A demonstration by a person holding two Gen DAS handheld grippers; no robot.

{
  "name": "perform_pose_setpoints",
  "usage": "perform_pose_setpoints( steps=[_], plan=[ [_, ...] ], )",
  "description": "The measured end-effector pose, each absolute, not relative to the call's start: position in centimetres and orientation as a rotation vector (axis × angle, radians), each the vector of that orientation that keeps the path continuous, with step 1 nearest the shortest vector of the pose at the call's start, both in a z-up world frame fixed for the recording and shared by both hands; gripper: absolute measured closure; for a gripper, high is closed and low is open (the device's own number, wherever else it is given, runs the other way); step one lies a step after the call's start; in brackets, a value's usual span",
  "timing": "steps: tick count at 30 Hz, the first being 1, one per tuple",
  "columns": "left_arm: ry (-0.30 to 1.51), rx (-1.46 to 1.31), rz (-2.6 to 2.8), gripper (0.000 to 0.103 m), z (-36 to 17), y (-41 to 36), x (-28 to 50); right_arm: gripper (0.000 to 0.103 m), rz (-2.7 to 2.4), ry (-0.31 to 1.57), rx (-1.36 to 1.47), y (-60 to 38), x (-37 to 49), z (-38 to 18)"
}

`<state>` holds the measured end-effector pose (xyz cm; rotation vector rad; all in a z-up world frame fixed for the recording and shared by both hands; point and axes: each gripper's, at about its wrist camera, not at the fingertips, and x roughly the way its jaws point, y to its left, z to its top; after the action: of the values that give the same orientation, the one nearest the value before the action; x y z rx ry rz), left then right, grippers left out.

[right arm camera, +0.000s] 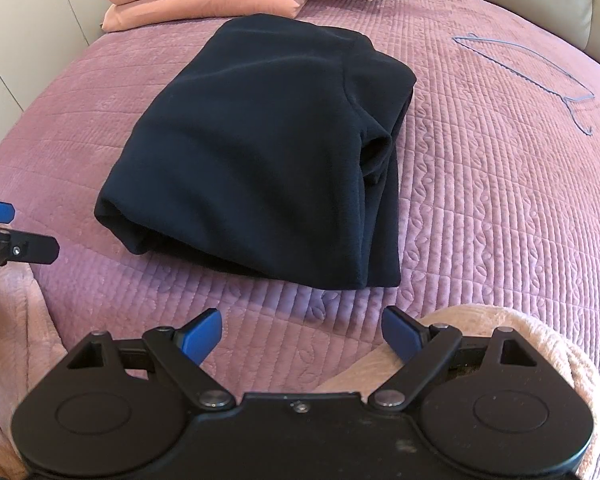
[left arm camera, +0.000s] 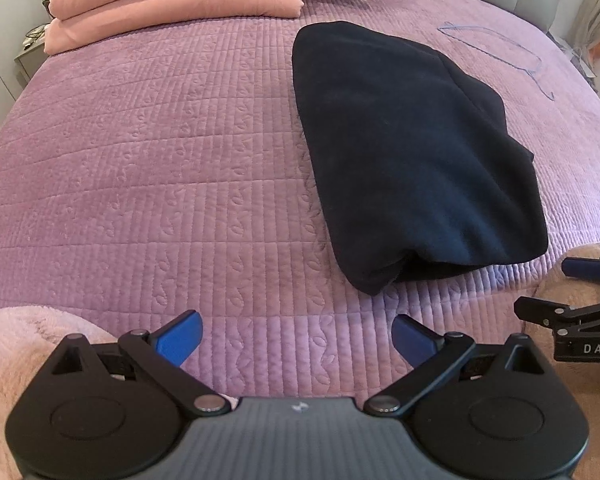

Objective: Fold large clothes

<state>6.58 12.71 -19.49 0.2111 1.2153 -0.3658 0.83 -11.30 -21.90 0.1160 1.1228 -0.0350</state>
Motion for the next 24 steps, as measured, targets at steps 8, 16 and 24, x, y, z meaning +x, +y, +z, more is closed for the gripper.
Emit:
perform_pose_setpoints(
  steps=[8, 16, 24],
  plan=[
    [1.204, 0.232, -0.375, 0.001, -19.16, 12.13, 6.43, 0.001, -0.029, 1.131, 0.103, -10.99, 0.94, -21.97],
    [1.207, 0.237, -0.362, 0.001, -19.23, 12.01, 6.40, 0.001, -0.020, 1.130, 0.112, -11.13, 0.93, -21.95],
    [1.218, 0.197, -0.348, 0.001, -19.63, 11.62, 5.55, 0.001, -0.009, 1.124, 0.117, -11.24, 1.01, -21.83]
  ],
)
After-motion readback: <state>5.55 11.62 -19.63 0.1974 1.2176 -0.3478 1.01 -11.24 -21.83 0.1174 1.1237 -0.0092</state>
